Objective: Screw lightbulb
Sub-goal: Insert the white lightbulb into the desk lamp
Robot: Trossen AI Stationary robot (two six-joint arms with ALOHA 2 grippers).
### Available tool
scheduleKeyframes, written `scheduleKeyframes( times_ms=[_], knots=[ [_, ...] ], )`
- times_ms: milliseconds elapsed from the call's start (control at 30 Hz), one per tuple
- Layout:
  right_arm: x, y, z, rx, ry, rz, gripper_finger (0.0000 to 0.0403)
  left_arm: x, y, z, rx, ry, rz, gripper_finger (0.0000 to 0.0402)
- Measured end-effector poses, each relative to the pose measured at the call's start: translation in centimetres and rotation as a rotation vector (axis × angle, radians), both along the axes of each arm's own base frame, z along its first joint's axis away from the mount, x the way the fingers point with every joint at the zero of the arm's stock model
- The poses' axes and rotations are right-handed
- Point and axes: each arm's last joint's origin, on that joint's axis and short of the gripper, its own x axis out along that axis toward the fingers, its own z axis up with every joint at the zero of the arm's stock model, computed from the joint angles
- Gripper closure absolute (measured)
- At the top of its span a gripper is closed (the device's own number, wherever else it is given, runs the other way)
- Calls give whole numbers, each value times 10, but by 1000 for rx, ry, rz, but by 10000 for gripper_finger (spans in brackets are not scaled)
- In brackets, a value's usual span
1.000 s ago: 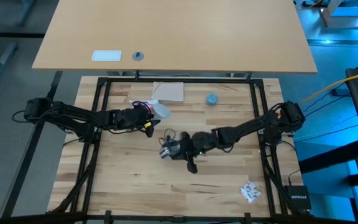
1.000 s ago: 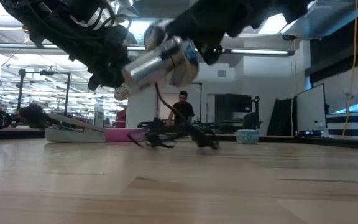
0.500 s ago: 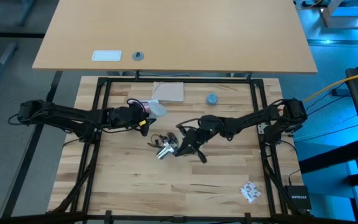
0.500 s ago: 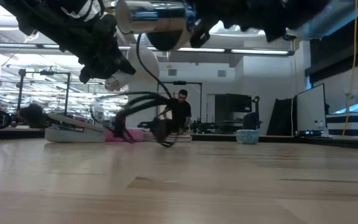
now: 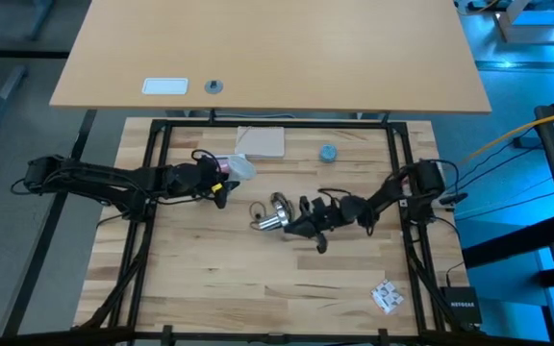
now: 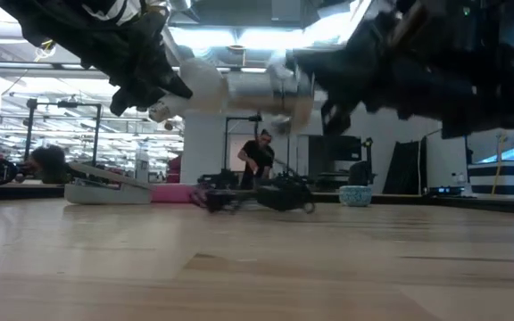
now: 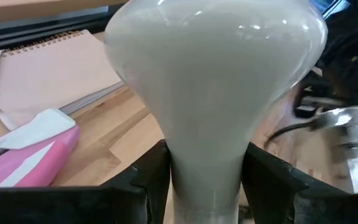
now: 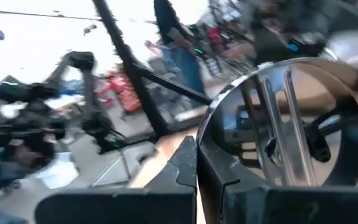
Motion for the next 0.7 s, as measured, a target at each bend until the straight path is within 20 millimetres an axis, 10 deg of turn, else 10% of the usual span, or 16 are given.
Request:
scheduleKeyframes(
  times_ms=[700],
  knots=[
    [47, 31, -50, 26, 163, -50, 373, 0, 0, -1, -19, 0, 10, 246]
  ],
)
